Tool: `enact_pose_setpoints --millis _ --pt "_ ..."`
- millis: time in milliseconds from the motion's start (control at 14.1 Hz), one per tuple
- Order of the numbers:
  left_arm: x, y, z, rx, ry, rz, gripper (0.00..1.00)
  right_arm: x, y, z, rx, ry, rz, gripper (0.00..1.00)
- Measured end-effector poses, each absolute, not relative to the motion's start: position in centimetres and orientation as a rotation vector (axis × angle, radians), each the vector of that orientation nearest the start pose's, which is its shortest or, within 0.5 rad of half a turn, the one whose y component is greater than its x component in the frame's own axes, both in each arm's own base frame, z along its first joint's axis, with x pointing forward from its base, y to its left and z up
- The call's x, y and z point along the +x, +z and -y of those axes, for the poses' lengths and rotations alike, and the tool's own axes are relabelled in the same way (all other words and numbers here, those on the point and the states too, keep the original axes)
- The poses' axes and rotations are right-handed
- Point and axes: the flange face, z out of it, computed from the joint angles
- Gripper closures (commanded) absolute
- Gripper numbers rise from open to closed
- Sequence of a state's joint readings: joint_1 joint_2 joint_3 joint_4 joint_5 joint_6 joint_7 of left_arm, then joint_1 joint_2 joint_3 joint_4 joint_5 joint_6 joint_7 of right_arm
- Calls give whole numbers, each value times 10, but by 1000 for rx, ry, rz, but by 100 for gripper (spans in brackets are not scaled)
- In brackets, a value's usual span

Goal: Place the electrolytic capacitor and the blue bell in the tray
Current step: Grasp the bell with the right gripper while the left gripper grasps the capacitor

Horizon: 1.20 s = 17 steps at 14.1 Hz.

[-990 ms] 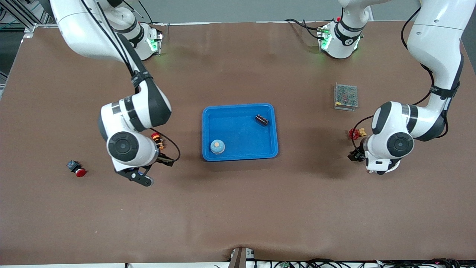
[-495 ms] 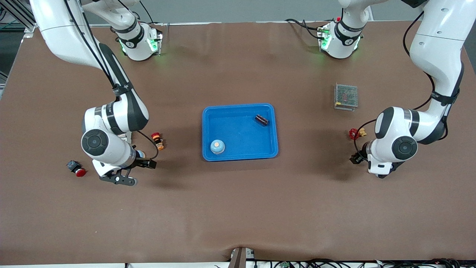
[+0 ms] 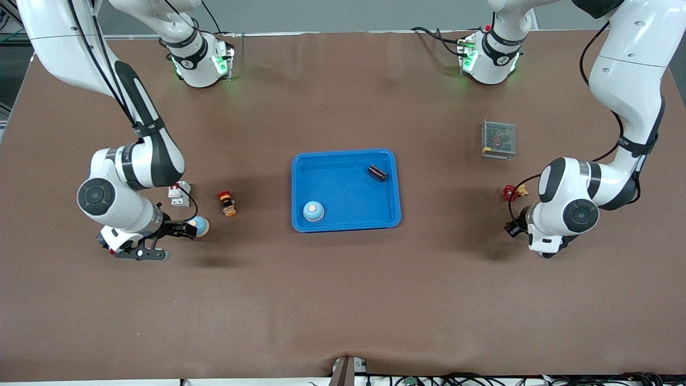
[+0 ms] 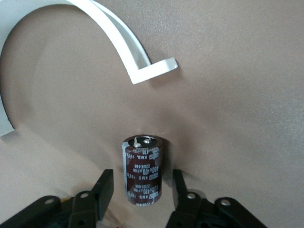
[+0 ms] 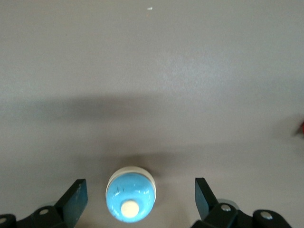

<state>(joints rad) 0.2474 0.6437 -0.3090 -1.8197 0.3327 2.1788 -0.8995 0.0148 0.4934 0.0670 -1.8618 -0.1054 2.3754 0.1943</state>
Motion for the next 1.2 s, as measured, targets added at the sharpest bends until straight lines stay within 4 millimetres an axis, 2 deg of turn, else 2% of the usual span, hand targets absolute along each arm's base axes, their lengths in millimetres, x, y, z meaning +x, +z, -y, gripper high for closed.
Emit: enact_pose_setpoints --millis 71,424,566,707,990,1202 --pt "621 178 18 -2814 273 945 98 637 247 -50 -3173 -77 -65 0" --pt "624 182 24 -2821 262 949 100 597 199 -56 -3140 -174 -35 0" --pt "625 184 33 -2812 253 984 100 586 194 -58 -3136 -173 -27 0" --pt "624 187 55 -2799 242 1044 100 582 198 -61 -3132 -185 -19 0" --pt "618 199 122 -2788 230 1157 100 578 197 -61 -3125 -221 -16 0" --pt "609 203 163 -2768 220 1209 100 578 197 -62 -3123 -229 -16 0"
